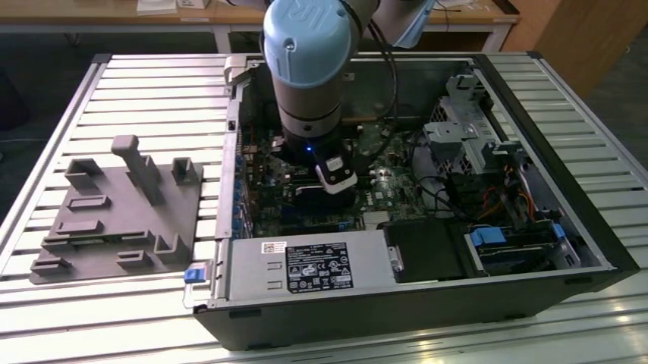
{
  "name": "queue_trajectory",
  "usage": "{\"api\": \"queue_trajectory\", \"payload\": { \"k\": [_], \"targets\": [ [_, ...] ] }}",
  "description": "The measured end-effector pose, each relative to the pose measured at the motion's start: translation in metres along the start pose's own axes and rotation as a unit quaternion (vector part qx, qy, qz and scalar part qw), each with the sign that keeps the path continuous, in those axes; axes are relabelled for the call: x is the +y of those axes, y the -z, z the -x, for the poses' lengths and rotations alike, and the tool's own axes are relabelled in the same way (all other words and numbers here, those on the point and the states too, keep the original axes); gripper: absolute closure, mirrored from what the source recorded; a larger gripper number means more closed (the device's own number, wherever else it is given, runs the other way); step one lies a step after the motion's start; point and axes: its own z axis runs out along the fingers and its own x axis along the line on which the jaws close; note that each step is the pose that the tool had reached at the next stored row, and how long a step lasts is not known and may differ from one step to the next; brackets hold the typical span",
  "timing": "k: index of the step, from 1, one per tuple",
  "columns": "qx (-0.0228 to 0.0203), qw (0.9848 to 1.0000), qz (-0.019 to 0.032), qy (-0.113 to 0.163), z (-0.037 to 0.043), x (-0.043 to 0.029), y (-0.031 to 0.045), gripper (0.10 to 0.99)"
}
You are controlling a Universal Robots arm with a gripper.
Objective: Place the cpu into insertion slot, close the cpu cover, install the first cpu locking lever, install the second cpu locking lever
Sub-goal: 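Install the second cpu locking lever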
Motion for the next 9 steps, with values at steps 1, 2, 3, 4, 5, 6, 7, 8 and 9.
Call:
{"api": "queue_trajectory", "payload": {
  "k": [1, 2, 3, 4, 5, 6, 7, 8, 9],
  "targets": [
    [0.0001, 1.0000, 0.0000, 0.000, -0.0003, 0.0001, -0.0003, 0.980],
    [0.0001, 1.0000, 0.0001, 0.000, -0.0006, 0.0002, -0.0006, 0.980],
    [0.0001, 1.0000, 0.0001, 0.000, -0.0009, 0.0004, -0.0009, 0.980],
    [0.0001, 1.0000, 0.0002, 0.001, -0.0009, 0.0005, -0.0011, 0.980],
    [0.0002, 1.0000, 0.0001, 0.001, -0.0009, 0.0005, -0.0011, 0.980],
    [0.0002, 1.0000, 0.0001, 0.001, -0.0009, 0.0005, -0.0010, 0.980],
    [0.0002, 1.0000, 0.0001, 0.001, -0.0010, 0.0006, -0.0011, 0.980],
    [0.0002, 1.0000, 0.0001, 0.001, -0.0010, 0.0006, -0.0011, 0.980],
    [0.0002, 1.0000, 0.0001, 0.001, -0.0010, 0.0006, -0.0011, 0.980]
  ]
}}
